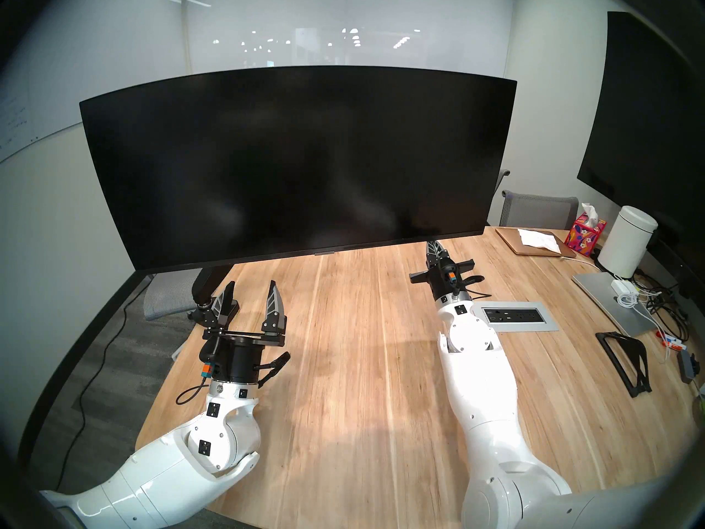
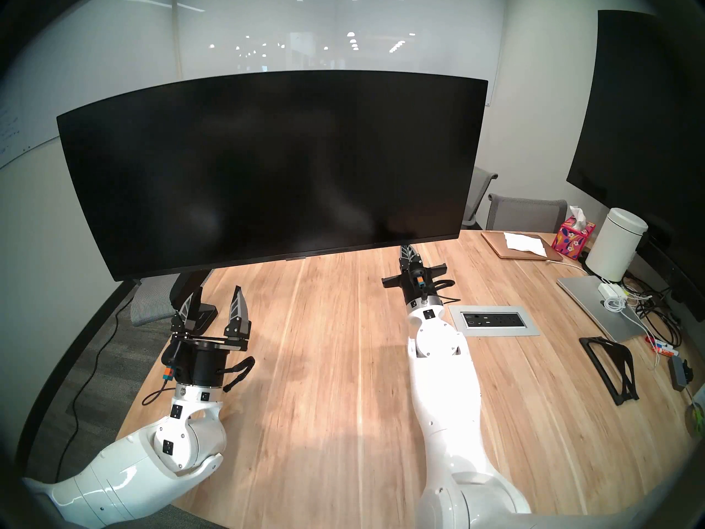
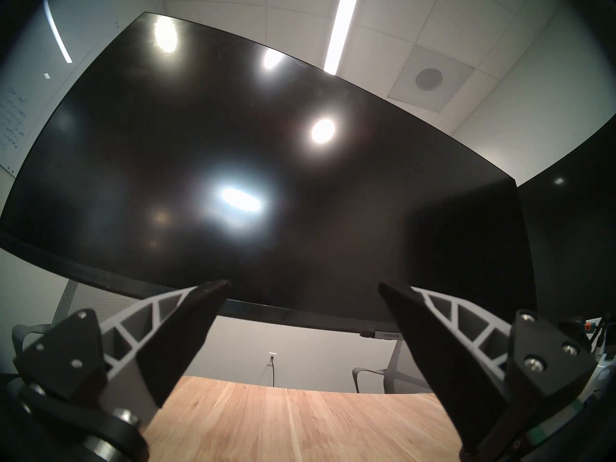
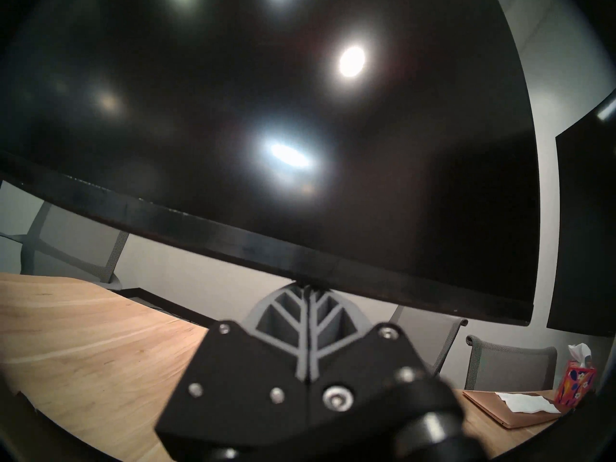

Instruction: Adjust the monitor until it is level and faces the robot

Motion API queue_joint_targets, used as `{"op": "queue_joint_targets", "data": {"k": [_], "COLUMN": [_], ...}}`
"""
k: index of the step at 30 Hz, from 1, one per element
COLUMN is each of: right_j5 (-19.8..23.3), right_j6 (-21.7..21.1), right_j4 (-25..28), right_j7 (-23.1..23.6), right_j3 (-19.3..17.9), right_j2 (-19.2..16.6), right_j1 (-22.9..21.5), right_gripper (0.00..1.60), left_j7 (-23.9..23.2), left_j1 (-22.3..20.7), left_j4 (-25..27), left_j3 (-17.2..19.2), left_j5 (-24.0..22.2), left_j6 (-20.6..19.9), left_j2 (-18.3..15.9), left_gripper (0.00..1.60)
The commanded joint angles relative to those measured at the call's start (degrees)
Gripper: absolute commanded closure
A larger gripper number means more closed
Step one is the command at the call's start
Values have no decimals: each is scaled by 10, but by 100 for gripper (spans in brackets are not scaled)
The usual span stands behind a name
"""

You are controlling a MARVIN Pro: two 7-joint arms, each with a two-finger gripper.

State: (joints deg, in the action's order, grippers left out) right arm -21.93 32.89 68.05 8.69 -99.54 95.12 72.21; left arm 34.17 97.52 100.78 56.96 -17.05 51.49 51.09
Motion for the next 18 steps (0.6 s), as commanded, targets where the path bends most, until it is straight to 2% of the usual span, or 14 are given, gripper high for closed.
{"op": "queue_joint_targets", "data": {"k": [1, 9, 12, 18], "right_j5": [2, -7, -9, -8], "right_j6": [55, 44, 25, -48], "right_j4": [64, 101, 119, 154], "right_j7": [1, -8, -3, 25], "right_j3": [31, 29, 28, 25], "right_j2": [5, 0, -2, -6], "right_j1": [36, 64, 74, 96], "right_gripper": [160, 160, 160, 160], "left_j7": [0, 0, 0, 0], "left_j1": [-1, -1, -1, 0], "left_j4": [7, 8, 9, 9], "left_j3": [1, 1, 1, 1], "left_j5": [0, 0, -1, -1], "left_j6": [2, 2, 2, 1], "left_j2": [0, -1, -1, -1], "left_gripper": [0, 0, 0, 0]}}
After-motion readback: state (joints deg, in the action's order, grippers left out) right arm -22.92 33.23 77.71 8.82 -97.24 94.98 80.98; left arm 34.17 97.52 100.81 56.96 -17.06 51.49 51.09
